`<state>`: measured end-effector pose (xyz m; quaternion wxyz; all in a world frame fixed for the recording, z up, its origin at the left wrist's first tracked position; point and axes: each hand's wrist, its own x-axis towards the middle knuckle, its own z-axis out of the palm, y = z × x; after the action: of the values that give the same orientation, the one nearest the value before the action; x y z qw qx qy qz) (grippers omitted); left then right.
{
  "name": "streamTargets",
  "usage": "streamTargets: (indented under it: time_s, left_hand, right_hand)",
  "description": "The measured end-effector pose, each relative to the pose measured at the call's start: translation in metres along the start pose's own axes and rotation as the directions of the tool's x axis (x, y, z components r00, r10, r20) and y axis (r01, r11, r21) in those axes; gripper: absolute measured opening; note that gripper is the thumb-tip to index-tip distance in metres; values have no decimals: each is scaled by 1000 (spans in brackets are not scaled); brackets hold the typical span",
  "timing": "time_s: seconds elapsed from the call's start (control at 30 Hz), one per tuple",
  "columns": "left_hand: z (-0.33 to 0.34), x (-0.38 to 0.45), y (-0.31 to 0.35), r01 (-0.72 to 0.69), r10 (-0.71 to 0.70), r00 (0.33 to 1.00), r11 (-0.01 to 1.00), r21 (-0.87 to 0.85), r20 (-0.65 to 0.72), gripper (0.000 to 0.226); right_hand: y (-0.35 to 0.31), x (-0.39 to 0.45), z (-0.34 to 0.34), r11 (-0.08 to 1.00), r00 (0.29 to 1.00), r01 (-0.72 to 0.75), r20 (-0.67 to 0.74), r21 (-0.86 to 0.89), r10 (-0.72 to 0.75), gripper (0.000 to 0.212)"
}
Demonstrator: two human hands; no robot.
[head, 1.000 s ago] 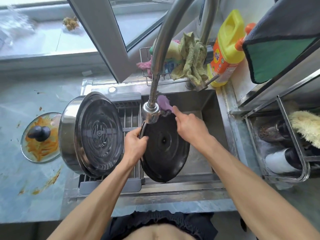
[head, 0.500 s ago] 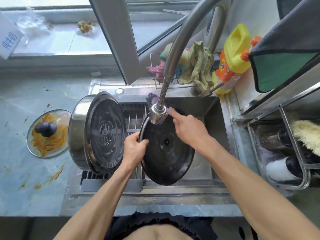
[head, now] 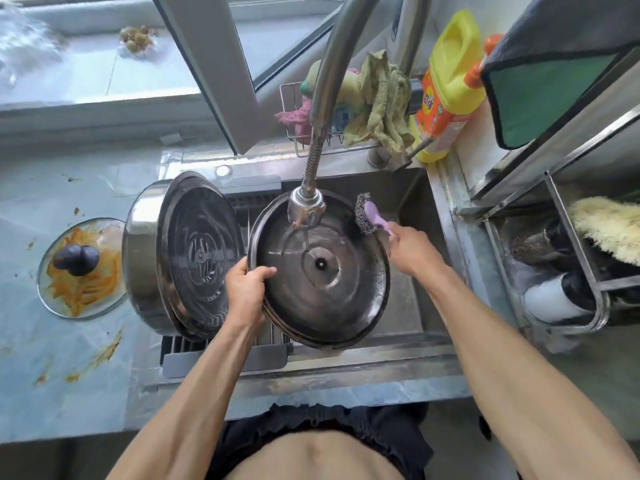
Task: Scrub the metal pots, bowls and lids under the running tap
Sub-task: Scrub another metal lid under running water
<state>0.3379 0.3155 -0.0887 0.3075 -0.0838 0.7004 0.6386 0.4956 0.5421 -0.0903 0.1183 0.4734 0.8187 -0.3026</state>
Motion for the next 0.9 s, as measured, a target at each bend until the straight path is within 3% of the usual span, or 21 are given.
streamTargets:
  time_s: [0.13,0.23,0.3,0.5,0.53,0.6,0.77,0.83,0.9]
  left_hand:
    - [8,-1,5,77,-80,996,993,-93,-32,32]
    - [19,-2,11,142,-157,985,973,-182,-73,70]
    - [26,-6,15,154,-174,982,963,-221,-74,79]
    - [34,-5,15,158,-208,969,938,-308,-137,76]
    - [36,-8,15,167,-225,964,929,-331,-145,65]
    - [43,-22,17,181,-241,958,928,-325,-156,25]
    - [62,-33,9,145,-219,962,918,-368,-166,33]
    - [63,-35,3,182,-254,956,908,-378,-148,51]
    - [63,-36,-1,205,-277,949,904,-375,-148,47]
  right_hand:
    - [26,-24,12,991,996,-90,-7,102,91,44]
    - [39,-45,26,980,994,-103,-4,169,105,44]
    - [45,-65,34,964,993,-112,-14,239,119,47]
    - [53,-109,55,937,989,-131,-28,323,148,45]
    - [52,-115,57,931,988,-130,-38,343,152,46]
    - [47,-135,63,921,989,-107,-58,375,139,46]
    - [29,-183,82,909,986,-70,-112,410,127,46]
    - [18,-203,82,925,989,-11,-131,380,65,47]
    - [9,-216,79,953,990,51,-141,299,-9,49]
